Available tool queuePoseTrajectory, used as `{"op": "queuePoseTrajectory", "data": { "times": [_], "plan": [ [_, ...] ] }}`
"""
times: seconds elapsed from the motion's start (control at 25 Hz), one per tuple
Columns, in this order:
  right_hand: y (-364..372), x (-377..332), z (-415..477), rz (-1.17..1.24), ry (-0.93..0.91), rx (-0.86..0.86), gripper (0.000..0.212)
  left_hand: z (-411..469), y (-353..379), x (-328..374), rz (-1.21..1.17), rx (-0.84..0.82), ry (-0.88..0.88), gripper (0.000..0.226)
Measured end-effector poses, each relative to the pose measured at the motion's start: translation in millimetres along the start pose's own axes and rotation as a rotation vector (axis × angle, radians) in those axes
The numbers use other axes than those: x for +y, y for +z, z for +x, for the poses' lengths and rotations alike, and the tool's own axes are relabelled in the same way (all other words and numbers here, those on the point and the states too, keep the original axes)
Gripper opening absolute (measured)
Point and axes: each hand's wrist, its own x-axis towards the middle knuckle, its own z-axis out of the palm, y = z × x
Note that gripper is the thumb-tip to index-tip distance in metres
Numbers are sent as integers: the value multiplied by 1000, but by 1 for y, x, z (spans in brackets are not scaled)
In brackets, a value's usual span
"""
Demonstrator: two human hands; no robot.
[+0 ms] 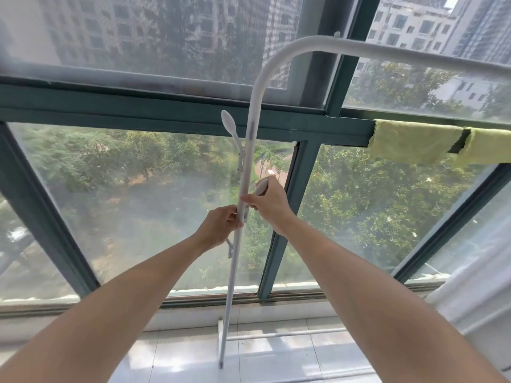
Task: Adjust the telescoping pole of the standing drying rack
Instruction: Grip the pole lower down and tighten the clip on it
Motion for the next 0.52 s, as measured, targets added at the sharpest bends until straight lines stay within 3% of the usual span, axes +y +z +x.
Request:
{"op": "queuePoseTrajectory", "data": {
  "times": [0.24,0.52],
  "plan": [
    [-2,-5,-8,-18,34,-1,34,-10,1,12,32,15,-55,16],
    [-8,-11,-18,108,115,-62,29,-18,2,19,7,-15,-129,26]
  ]
}}
